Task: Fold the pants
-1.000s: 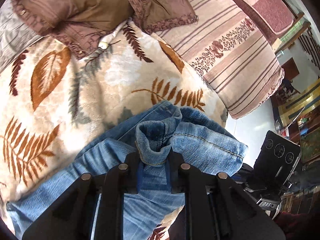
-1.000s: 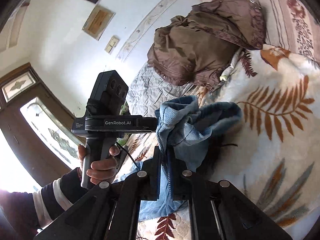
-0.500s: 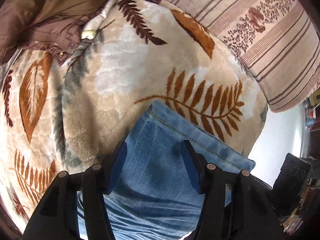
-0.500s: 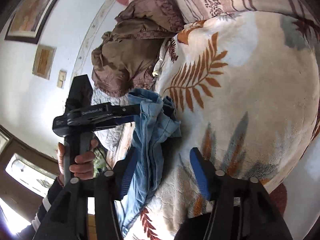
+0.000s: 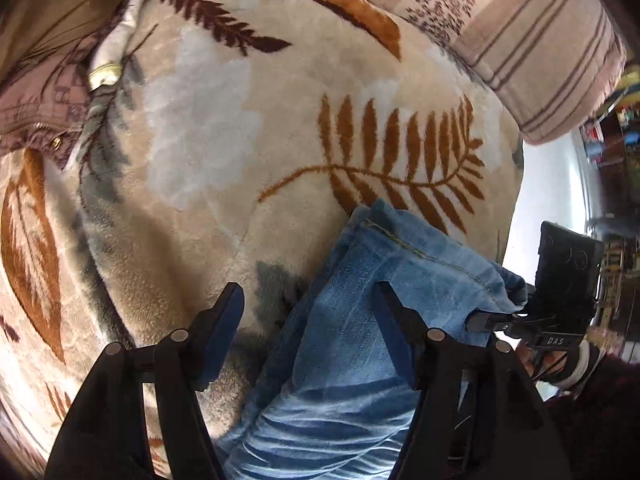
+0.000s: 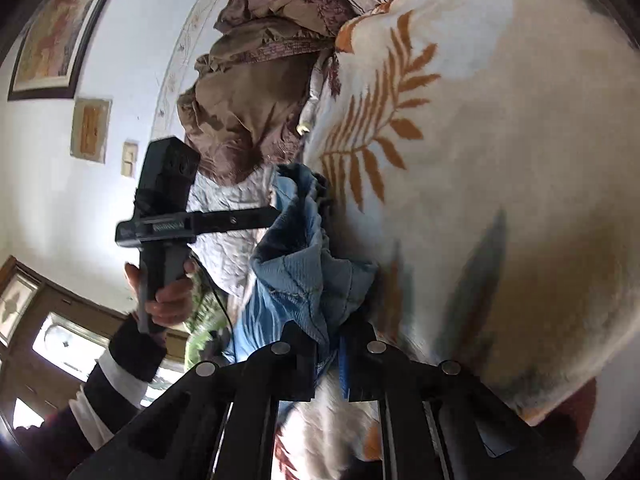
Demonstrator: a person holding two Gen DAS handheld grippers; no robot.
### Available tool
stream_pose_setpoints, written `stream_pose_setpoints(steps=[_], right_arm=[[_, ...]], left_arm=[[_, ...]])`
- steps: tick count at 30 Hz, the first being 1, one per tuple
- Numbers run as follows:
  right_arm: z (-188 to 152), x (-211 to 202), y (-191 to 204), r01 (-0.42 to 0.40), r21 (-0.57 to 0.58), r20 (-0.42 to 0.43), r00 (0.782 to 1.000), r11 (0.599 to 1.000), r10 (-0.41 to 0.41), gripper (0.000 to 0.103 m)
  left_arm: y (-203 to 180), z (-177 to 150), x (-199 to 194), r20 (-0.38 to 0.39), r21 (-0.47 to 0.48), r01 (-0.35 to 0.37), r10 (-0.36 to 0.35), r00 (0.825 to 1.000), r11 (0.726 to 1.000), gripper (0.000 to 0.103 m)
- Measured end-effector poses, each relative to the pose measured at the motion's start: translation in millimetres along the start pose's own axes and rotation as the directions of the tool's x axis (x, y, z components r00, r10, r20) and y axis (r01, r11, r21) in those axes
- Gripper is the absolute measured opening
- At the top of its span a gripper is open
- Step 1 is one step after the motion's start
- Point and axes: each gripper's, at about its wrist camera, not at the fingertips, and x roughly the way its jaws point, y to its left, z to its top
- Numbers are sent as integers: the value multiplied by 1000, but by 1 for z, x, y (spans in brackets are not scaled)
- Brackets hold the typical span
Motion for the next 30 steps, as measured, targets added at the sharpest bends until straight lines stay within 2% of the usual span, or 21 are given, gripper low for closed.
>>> stream_pose_setpoints(steps=[3, 5, 8, 11, 14, 15, 17, 19, 22, 24, 25, 26, 28, 30], right_arm=[[-1, 0, -4, -32, 11, 0, 999, 999, 32, 7], [-1, 0, -6, -40, 13, 2, 999, 999, 40, 6], [-1, -1, -10, -64, 24, -1, 998, 998, 64, 6], [-1, -2, -11, -73, 28, -1, 997, 997, 73, 6], [-1, -2, -11, -80, 31, -2, 997, 996, 80, 6], [-1, -1, -11, -82, 30, -2, 997, 996, 82, 6], [-1, -2, -12, -82, 30, -3, 997, 996, 83, 6], [-2, -3, -13, -84, 31, -3, 996, 996, 85, 6], [-2, -3, -13, -81, 29, 1, 997, 996, 81, 7], [-2, -3, -11, -77, 27, 5, 997, 997, 77, 7], [-2, -3, -11, -72, 26, 8, 997, 997, 72, 7], [-2, -3, -8, -64, 18, 11, 998, 998, 64, 7], [-2, -5, 4, -28, -37, 24, 999, 999, 29, 9], [-3, -8, 27, 4, -131, 46, 999, 991, 2, 8]], left_arm=[[-1, 6, 19, -45, 11, 39, -38, 998, 999, 68], [-5, 6, 24, -41, 35, 45, -43, 998, 998, 84], [-17, 3, 29, -34, 95, 29, -26, 999, 995, 92], [-28, 1, 31, -36, 134, 27, -23, 999, 991, 95], [-32, 4, 29, -43, 117, 97, -93, 995, 988, 93], [-37, 5, 28, -43, 127, 121, -117, 992, 984, 90], [-50, 6, 30, -41, 173, 100, -95, 995, 980, 86], [-54, 7, 31, -33, 167, 108, -104, 994, 980, 79], [-64, 2, 24, -18, 138, 159, -158, 987, 978, 45], [-76, -9, 19, 21, 163, 118, -123, 992, 980, 30], [-75, -13, 18, 39, 145, 97, -104, 994, 985, 12], [-66, -10, 15, 51, 95, 107, -112, 992, 990, 9], [-56, -21, 2, 117, 0, 161, -160, 980, 987, 8], [-57, -37, -17, 196, -32, 168, -159, 968, 985, 8]])
